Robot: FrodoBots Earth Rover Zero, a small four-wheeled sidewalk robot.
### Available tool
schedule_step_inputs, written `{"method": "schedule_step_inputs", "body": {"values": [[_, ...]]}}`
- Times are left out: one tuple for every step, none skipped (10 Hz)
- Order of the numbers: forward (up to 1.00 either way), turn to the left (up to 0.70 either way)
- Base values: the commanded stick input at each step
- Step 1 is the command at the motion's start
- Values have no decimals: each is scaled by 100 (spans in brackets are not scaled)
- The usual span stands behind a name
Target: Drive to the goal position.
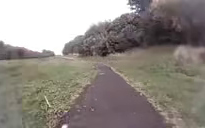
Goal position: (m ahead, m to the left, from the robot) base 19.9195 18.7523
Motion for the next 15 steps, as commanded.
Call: {"method": "schedule_step_inputs", "body": {"values": [[100, -3], [100, -1], [100, 0], [100, 0], [100, 0], [100, 5], [100, 11], [100, 40], [100, 40], [100, 39], [100, 38], [100, 10], [100, 5], [100, 0], [100, 0]]}}
